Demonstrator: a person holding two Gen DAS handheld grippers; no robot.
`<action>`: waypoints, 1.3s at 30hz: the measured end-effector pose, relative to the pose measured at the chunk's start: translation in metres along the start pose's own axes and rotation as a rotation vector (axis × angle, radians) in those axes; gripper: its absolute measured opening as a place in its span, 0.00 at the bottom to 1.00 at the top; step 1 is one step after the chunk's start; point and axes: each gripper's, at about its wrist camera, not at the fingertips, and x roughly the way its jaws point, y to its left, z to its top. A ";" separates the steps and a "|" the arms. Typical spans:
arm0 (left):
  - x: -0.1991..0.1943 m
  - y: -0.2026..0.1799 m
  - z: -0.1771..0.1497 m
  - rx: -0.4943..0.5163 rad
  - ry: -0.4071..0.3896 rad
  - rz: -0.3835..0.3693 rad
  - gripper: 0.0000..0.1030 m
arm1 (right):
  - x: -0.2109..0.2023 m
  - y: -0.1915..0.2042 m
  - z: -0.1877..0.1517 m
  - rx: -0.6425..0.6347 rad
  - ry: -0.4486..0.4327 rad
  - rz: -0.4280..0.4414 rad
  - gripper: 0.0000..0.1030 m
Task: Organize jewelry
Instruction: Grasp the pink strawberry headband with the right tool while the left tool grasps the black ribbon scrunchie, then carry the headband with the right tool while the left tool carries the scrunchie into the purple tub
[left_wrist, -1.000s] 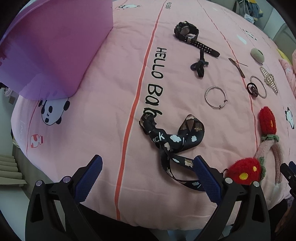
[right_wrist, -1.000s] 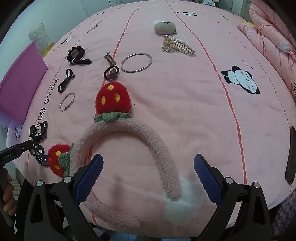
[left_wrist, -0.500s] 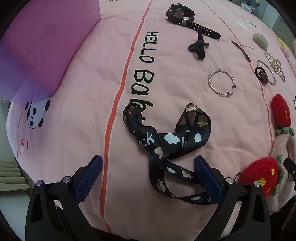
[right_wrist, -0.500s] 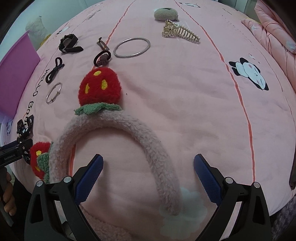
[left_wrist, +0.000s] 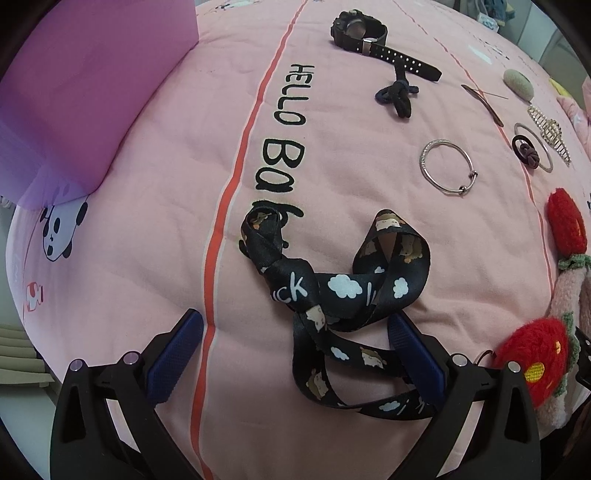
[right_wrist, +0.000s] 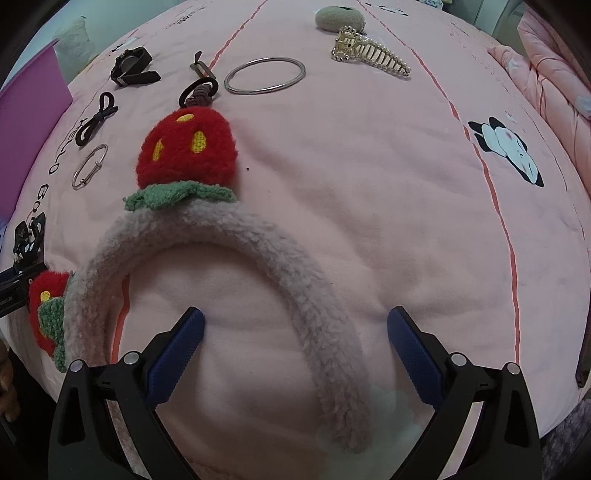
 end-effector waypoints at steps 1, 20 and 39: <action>-0.001 0.001 -0.001 -0.003 -0.004 -0.009 0.95 | 0.001 0.002 -0.002 -0.003 0.010 -0.009 0.92; -0.038 -0.017 -0.009 0.127 -0.081 0.034 0.07 | -0.037 0.002 -0.002 0.026 -0.059 0.025 0.12; -0.120 0.014 0.021 0.002 -0.261 -0.076 0.04 | -0.137 -0.002 -0.001 0.027 -0.345 0.117 0.11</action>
